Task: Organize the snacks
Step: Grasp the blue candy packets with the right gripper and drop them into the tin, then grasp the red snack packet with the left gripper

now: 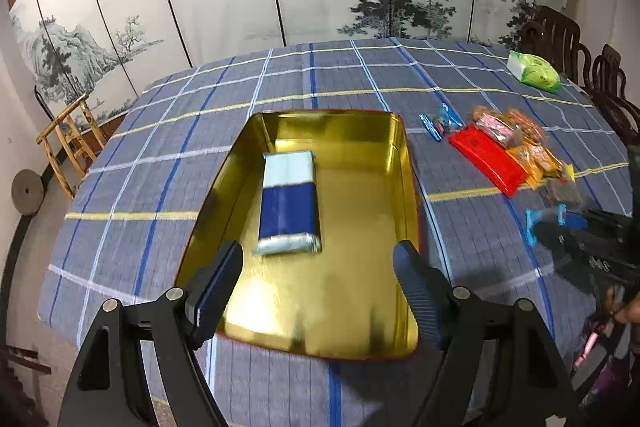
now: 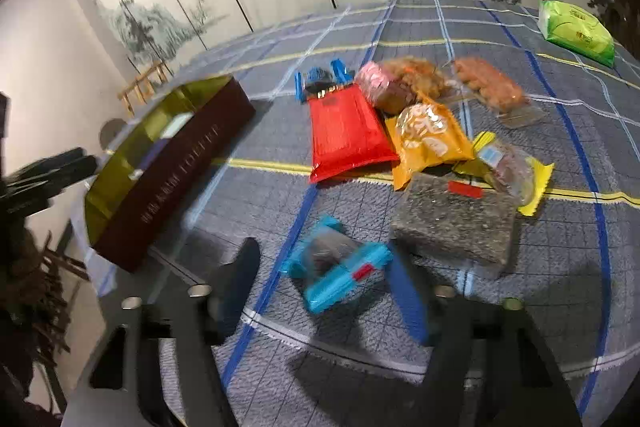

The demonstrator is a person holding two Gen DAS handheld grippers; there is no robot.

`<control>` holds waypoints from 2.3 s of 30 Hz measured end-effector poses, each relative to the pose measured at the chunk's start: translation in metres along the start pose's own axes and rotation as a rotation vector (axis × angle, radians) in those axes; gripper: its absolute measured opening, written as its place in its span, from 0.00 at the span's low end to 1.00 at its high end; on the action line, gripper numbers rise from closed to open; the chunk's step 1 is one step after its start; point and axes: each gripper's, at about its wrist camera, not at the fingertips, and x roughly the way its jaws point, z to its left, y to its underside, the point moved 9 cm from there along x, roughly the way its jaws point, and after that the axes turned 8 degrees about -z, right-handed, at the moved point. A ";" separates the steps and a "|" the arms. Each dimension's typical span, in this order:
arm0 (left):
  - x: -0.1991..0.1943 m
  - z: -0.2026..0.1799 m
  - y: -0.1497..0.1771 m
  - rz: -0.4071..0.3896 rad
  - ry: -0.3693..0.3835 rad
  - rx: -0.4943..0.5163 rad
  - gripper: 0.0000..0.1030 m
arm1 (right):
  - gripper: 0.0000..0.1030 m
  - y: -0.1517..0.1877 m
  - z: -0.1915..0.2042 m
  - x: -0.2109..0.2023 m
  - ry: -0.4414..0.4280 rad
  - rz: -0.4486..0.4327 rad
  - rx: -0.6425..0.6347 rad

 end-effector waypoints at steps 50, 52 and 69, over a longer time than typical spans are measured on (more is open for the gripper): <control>-0.019 0.068 0.051 0.059 -0.012 -0.190 0.80 | 0.30 -0.117 0.187 0.165 -0.096 0.126 -0.331; -0.018 0.068 0.051 0.062 -0.013 -0.188 0.81 | 0.31 -0.117 0.188 0.167 -0.093 0.124 -0.334; -0.027 0.048 0.045 0.060 -0.007 -0.141 0.82 | 0.39 -0.155 0.174 0.101 -0.241 -0.079 -0.158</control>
